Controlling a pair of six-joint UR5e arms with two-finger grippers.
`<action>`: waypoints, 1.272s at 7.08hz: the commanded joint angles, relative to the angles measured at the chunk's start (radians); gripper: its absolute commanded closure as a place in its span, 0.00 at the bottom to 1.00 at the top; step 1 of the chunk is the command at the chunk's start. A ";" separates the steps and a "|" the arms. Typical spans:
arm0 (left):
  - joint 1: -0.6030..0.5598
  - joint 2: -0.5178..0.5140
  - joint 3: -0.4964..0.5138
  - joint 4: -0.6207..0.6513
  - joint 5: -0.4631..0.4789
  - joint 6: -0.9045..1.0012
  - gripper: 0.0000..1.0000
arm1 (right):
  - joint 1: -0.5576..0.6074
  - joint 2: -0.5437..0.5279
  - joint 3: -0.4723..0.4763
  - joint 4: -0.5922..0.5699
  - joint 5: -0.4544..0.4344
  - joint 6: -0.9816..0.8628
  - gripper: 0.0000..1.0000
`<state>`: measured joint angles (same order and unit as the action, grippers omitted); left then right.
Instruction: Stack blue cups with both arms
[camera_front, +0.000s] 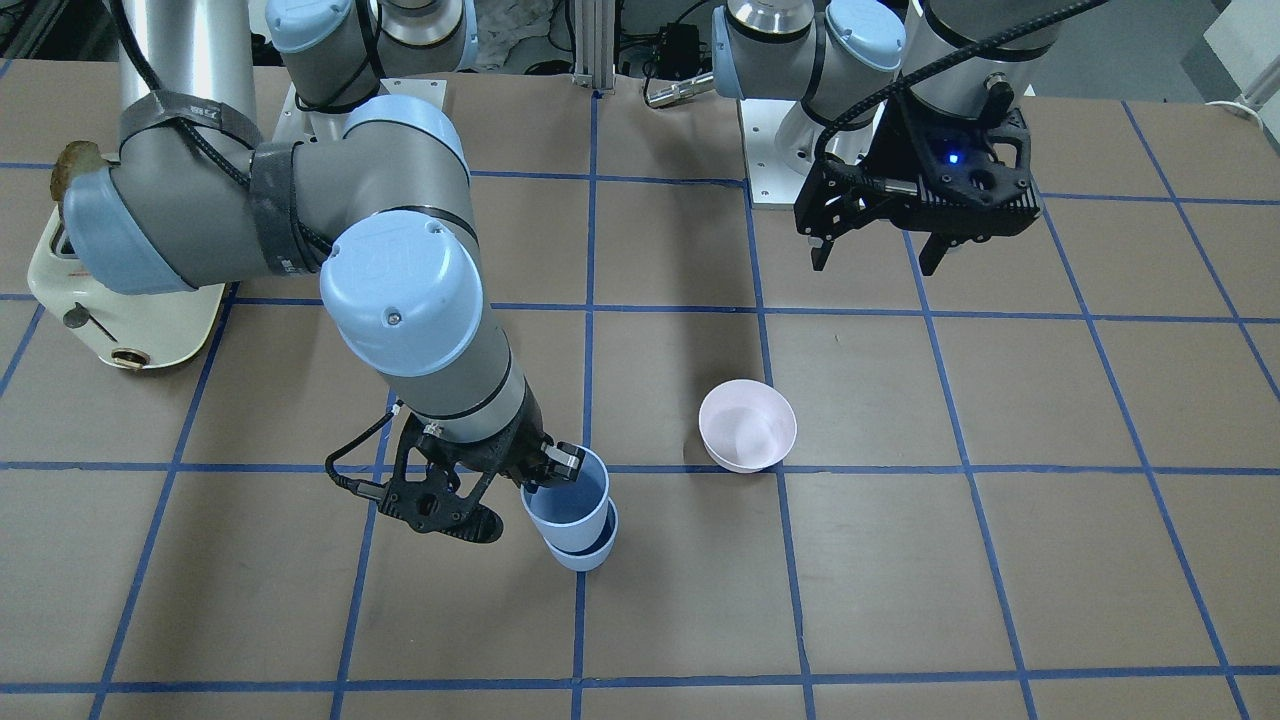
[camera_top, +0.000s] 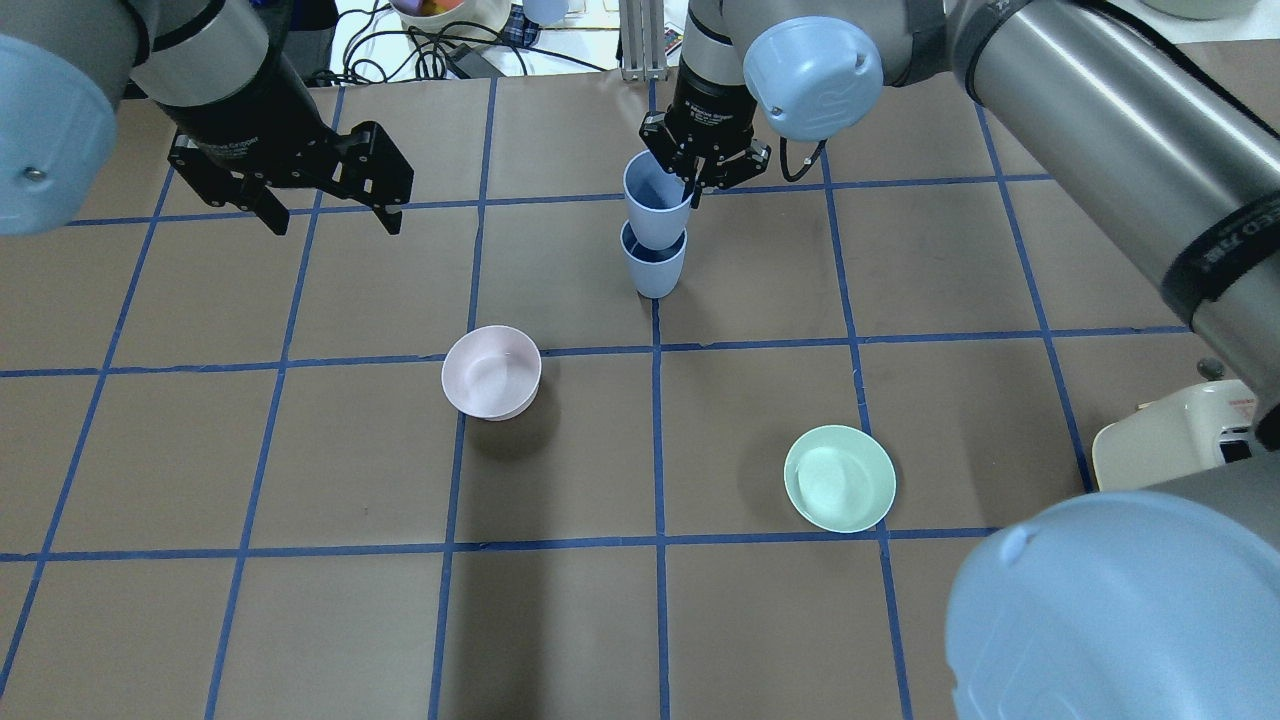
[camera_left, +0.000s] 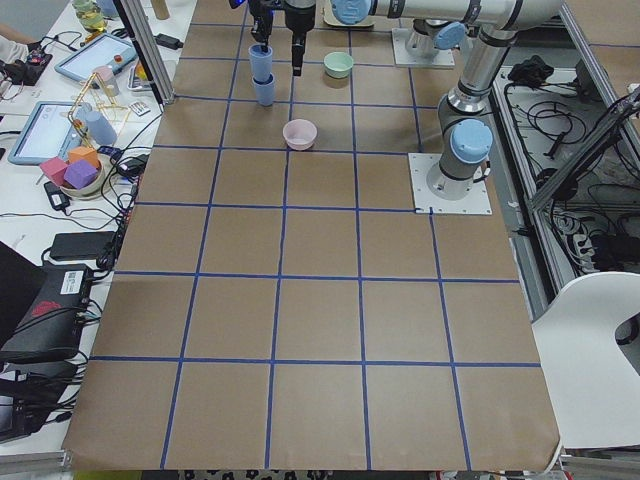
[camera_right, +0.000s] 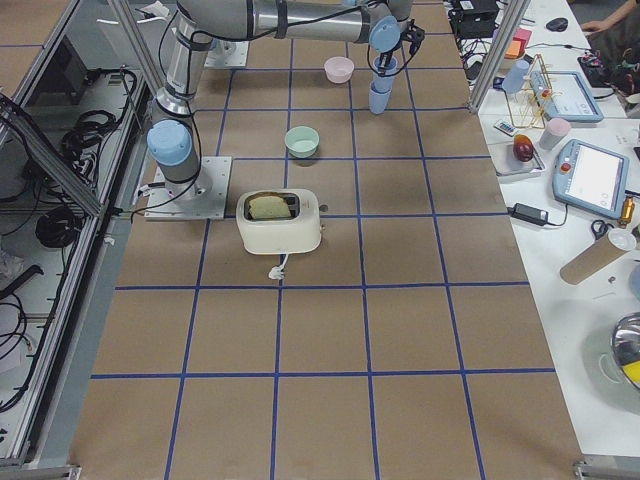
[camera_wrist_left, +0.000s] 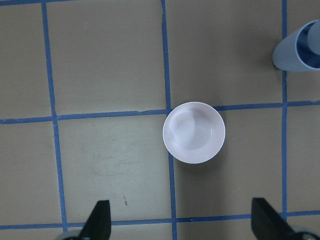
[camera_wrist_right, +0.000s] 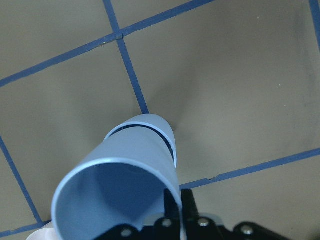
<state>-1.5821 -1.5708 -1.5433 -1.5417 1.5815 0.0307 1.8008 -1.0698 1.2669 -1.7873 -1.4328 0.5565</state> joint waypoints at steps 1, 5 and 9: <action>-0.001 0.002 -0.001 0.000 0.000 0.000 0.00 | 0.000 0.001 0.000 -0.012 -0.006 -0.009 0.16; -0.001 0.002 -0.005 0.000 0.000 0.000 0.00 | -0.023 -0.022 -0.012 -0.014 -0.015 -0.024 0.00; -0.001 0.002 -0.005 0.000 0.000 -0.002 0.00 | -0.168 -0.175 0.003 0.184 -0.090 -0.321 0.00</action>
<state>-1.5830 -1.5686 -1.5478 -1.5417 1.5816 0.0302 1.6813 -1.1870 1.2638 -1.6841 -1.4742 0.3392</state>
